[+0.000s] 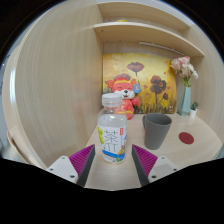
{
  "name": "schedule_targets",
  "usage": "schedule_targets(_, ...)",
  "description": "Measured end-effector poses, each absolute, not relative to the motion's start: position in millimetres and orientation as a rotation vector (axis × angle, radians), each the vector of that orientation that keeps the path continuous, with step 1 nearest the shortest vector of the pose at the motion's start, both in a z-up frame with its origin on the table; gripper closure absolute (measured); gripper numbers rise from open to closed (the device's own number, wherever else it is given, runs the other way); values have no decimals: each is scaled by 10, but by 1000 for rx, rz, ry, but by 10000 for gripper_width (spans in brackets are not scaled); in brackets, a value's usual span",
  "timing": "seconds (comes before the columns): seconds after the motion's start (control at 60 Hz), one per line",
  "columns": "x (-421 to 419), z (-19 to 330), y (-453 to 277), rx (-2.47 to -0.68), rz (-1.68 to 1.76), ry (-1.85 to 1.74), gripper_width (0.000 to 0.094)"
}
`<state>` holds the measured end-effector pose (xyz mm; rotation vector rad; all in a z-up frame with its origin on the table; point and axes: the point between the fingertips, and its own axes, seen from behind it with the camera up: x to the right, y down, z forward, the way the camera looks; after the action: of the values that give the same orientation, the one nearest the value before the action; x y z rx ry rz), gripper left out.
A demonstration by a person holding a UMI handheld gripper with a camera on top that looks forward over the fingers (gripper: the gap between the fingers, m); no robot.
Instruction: Pour water
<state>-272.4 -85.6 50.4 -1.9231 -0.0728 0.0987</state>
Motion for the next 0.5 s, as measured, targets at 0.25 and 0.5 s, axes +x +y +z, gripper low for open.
schedule_targets(0.25, -2798, 578, -399, -1878, 87, -42, 196)
schedule_targets(0.5, -2927, 615, -216, -1843, 142, -101, 485)
